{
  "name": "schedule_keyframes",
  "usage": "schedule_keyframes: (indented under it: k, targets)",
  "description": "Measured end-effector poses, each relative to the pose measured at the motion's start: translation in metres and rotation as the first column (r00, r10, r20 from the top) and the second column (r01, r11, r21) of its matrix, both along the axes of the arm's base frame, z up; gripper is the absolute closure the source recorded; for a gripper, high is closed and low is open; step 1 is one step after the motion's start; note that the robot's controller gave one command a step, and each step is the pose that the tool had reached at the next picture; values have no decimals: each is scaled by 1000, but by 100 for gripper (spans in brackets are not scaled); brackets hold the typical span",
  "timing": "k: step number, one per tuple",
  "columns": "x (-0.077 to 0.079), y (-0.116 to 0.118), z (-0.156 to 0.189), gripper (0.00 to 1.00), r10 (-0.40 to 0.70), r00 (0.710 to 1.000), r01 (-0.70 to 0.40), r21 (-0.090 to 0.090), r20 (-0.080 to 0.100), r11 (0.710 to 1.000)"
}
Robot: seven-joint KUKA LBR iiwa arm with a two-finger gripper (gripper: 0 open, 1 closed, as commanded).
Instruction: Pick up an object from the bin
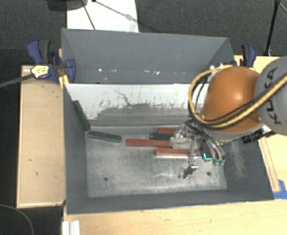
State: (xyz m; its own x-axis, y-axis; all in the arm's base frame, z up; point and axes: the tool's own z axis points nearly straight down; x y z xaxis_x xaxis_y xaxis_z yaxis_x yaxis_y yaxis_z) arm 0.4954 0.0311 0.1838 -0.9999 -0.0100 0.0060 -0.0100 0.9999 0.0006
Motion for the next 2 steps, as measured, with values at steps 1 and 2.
schedule_keyframes:
  k: [1,2]
  targets:
    - [2,0,4,0,-1,1000,1,0,8,1000]
    - [3,0,3,0,-2,1000,2,0,9,1000]
